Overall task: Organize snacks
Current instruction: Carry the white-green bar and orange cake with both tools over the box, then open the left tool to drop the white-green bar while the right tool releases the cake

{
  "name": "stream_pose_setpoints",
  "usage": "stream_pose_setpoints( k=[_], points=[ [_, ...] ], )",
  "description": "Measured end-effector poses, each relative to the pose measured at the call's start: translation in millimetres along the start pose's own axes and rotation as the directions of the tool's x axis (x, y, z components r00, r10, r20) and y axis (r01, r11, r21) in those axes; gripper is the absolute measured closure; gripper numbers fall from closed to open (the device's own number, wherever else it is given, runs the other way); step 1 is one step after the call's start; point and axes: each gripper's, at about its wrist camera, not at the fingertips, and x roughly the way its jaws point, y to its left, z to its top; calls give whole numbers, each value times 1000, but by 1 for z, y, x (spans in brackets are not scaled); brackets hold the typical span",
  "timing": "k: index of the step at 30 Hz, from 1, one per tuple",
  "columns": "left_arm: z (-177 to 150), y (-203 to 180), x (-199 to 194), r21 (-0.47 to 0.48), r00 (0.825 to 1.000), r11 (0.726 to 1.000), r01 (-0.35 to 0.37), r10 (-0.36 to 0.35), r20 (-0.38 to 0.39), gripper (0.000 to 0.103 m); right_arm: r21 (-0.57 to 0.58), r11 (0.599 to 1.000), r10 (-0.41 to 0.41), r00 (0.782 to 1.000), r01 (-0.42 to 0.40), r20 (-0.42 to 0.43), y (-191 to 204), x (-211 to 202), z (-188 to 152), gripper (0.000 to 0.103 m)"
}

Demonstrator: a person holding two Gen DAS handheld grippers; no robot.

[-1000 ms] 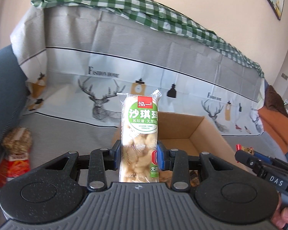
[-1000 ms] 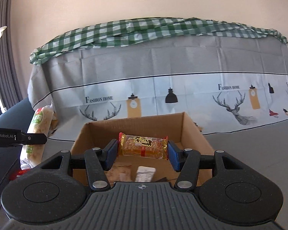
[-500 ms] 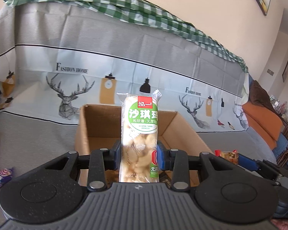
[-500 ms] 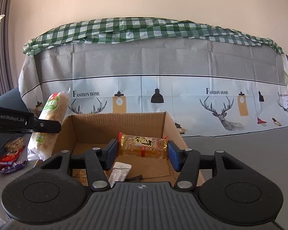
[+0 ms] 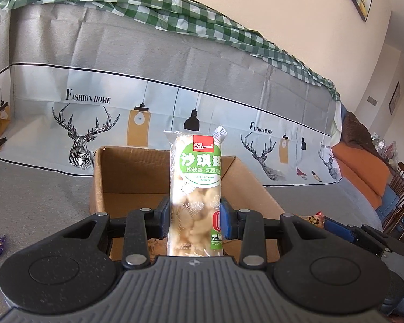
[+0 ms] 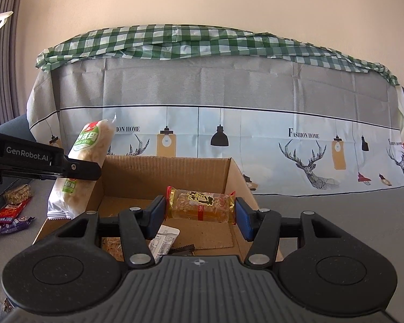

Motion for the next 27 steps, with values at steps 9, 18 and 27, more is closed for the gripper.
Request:
stream_pose_setpoints(
  k=[9,18,27],
  points=[
    [0,2,-2,-4,1000,1000,0,0,9,63,-10,1000,-1,1000,1,0,4,-1,0,46],
    [2,4,-3,-14,1000,1000,5,-4,15,63,-36,999,14,1000,-14,9,9,-2,1,46],
    [2,4,-4,-20,1000,1000,16,-16,19,63,-66,998,25,1000,-24,17,13,-2,2,46]
  ],
)
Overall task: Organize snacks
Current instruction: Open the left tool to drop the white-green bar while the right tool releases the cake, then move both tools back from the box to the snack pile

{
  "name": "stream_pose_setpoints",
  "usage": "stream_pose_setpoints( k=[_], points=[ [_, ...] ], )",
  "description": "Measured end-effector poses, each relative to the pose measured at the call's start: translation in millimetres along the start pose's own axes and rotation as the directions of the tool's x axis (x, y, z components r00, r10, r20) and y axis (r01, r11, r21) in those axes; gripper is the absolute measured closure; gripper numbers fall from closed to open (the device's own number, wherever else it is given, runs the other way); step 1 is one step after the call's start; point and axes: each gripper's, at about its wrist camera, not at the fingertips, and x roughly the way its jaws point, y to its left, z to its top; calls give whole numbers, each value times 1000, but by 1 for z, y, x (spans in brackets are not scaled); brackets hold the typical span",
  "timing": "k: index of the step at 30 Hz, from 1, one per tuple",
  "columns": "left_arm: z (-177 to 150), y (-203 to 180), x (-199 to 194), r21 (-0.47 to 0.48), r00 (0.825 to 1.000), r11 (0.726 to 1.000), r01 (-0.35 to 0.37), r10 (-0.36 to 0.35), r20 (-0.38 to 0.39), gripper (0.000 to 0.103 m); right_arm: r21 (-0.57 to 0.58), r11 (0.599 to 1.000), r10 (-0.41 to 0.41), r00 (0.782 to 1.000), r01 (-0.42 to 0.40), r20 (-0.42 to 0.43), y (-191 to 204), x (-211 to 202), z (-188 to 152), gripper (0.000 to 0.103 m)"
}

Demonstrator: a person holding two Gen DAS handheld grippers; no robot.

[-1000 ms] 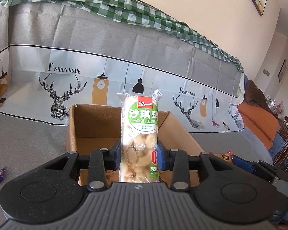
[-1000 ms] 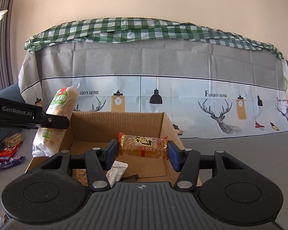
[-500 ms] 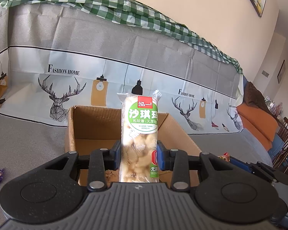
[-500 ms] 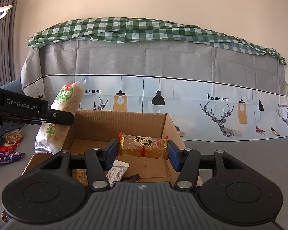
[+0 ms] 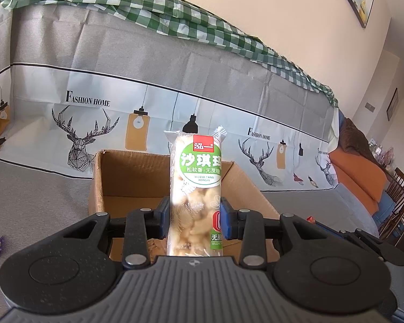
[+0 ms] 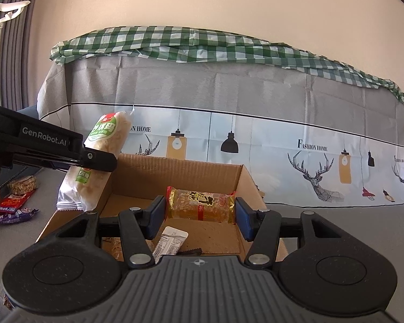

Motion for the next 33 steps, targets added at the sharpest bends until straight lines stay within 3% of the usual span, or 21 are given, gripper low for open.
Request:
stream_pose_setpoints(
  k=[2,4,5,14,17,19,21,23,25,28,30,33],
  points=[
    [0,0,1,-4,1000,1000,17,-17,-7,63,-3,1000,0,1000,0,-1,1,0,0,45],
    [0,2,4,-16,998,998,54,-54,-37,48,-8,1000,-5,1000,5,-8,1,1,0,41],
    [-1,2,5,-21,998,998,55,-55,-40,45,-10,1000,-10,1000,10,-11,1,2,0,38],
    [2,11,-5,-16,1000,1000,24,-24,-14,45,1,1000,-12,1000,12,-7,6,5,6,33],
    [4,19,-15,1,1000,1000,7,-7,5,52,17,1000,-5,1000,5,-6,13,5,8,34],
    [5,26,-24,9,1000,1000,-17,17,19,66,31,1000,5,1000,-5,0,19,5,11,34],
    [6,35,-35,17,997,998,-65,65,46,77,41,999,20,1000,-20,2,28,6,12,44],
    [7,46,-48,12,992,995,-103,102,72,86,49,998,51,999,-51,3,38,6,15,75],
    [8,60,-63,-7,987,991,-134,134,86,88,57,995,85,996,-85,9,51,5,17,83],
    [14,83,-74,-23,986,986,-164,164,33,88,62,990,128,992,-128,12,73,3,20,85],
    [21,93,-78,39,978,978,-206,207,-15,88,68,985,157,987,-158,12,89,3,22,85],
    [25,110,-96,99,967,962,-254,254,12,88,87,973,216,976,-216,6,113,3,25,85]
  ],
)
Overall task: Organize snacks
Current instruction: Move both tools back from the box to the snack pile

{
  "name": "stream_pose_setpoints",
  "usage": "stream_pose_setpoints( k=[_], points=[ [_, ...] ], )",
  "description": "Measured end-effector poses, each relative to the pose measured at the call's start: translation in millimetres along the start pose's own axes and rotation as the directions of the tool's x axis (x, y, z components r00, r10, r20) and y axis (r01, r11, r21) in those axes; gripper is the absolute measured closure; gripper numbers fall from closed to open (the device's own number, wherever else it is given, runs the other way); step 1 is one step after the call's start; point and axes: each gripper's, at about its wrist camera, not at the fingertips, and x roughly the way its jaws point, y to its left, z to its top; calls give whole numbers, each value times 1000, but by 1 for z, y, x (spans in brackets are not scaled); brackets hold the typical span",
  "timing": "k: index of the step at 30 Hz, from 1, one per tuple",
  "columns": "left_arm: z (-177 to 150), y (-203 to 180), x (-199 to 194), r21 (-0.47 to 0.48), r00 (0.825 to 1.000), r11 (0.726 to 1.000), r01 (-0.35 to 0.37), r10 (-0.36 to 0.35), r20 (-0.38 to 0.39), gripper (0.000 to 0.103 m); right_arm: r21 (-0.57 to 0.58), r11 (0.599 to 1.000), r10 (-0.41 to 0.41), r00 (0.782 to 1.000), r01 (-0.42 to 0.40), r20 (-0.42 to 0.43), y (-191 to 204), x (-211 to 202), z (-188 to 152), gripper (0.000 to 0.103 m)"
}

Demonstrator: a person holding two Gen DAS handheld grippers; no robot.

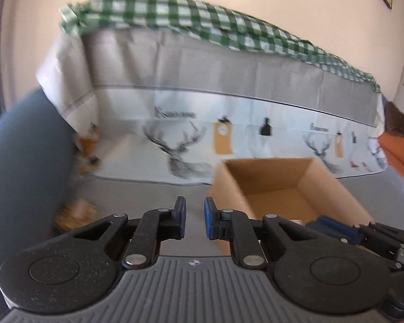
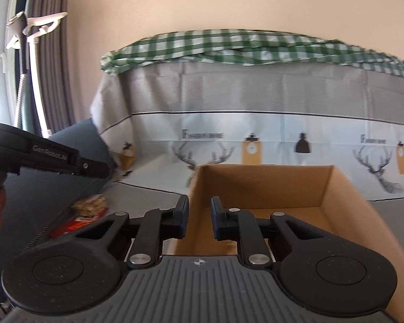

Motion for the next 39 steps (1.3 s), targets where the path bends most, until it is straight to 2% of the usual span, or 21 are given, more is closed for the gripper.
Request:
stream_pose_setpoints(
  k=[2,3,4,5,7,9,13,17,21,22,23,25,27,29,39],
  points=[
    [-11,22,-4,-44,999,999,-21,22,23,88,10,999,34,999,-34,-7,15,4,-1,85],
    [-19,32,-1,-56,999,997,-47,47,7,87,8,999,50,999,-50,-16,24,7,-3,85],
    [-22,40,6,-60,993,992,-108,104,-63,87,2,998,65,998,-65,-25,32,10,-4,85],
    [-23,50,5,-85,988,985,-148,143,-63,87,-6,997,82,996,-82,-33,41,13,-6,85],
    [-22,72,-2,-147,987,976,-163,160,-34,87,-28,993,109,993,-111,-47,58,18,-9,85],
    [-26,87,-2,-180,981,964,-196,192,-38,87,-46,990,133,989,-136,-66,73,25,-13,85],
    [-37,103,9,-190,968,949,-250,240,-74,87,-48,983,171,979,-177,-113,98,42,-21,85],
    [-34,108,12,-194,961,942,-275,273,-36,87,-39,978,197,964,-207,-177,117,63,-30,85],
    [-33,116,18,-229,958,931,-285,284,-41,87,-30,973,214,946,-227,-242,134,90,-40,82],
    [-33,118,18,-233,957,929,-288,287,-38,87,-32,974,210,944,-225,-255,139,96,-43,74],
    [-32,119,19,-237,957,928,-287,287,-36,87,-37,977,195,944,-212,-268,144,104,-47,57],
    [-32,122,20,-244,958,927,-286,286,-37,87,-40,982,167,943,-186,-287,152,118,-54,40],
    [-32,126,20,-252,958,925,-285,285,-36,87,-21,983,167,937,-182,-307,156,133,-58,36],
    [-32,129,21,-259,958,923,-283,283,-36,87,-2,983,173,932,-183,-319,160,145,-61,27],
    [-32,131,24,-263,963,927,-268,267,-40,87,-8,983,169,916,-185,-364,179,197,-75,21]
  ],
)
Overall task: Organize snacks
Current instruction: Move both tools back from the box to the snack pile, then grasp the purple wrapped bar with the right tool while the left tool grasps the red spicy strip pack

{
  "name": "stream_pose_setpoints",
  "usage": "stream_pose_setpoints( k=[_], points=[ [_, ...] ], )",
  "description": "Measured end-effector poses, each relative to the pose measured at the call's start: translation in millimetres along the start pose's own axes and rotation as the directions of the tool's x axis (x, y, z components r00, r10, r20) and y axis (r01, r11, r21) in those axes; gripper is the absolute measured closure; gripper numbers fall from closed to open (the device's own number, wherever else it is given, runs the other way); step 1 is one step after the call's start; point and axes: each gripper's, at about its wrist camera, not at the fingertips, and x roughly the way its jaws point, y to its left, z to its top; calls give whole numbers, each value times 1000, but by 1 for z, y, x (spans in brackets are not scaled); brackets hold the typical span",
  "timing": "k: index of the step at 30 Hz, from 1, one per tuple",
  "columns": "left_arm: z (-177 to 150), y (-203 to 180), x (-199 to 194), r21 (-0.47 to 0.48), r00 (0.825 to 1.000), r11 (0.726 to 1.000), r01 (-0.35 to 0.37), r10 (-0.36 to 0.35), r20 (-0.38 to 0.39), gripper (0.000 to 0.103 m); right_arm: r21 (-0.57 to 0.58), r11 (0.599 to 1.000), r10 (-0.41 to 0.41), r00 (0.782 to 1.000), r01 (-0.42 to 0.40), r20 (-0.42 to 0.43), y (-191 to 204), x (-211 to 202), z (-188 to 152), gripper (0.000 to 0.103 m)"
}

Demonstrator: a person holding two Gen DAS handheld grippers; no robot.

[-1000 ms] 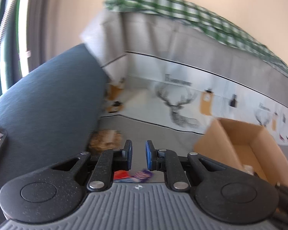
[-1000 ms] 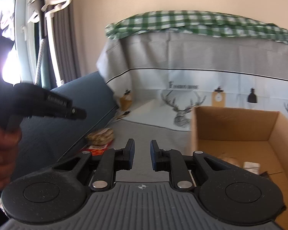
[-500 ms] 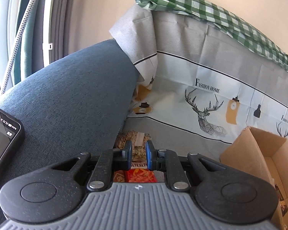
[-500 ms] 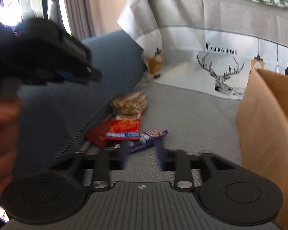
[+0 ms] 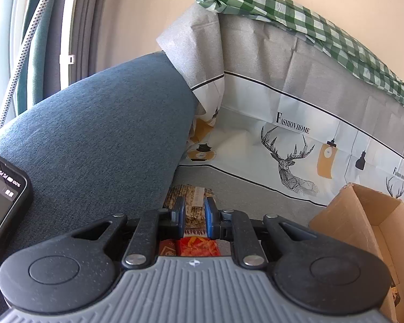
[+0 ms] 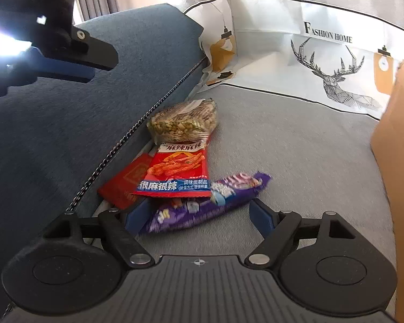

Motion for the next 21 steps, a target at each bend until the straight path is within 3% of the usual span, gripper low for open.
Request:
stream_pose_setpoints(
  k=[9,12,17,21],
  points=[
    [0,-1,3,-6,1000,1000,4,-4,0,86,-92,994,-57,998,56,-5,8,24,4,23],
    [0,-1,4,-10,1000,1000,1,-1,0,86,-114,991,-69,998,70,12,7,24,4,38],
    [1,-1,5,-19,1000,1000,-3,3,-6,86,-151,985,-82,996,85,21,7,15,2,81],
    [1,1,7,-24,1000,1000,-9,9,-11,86,-184,978,-98,995,99,12,4,6,-3,83]
  ],
)
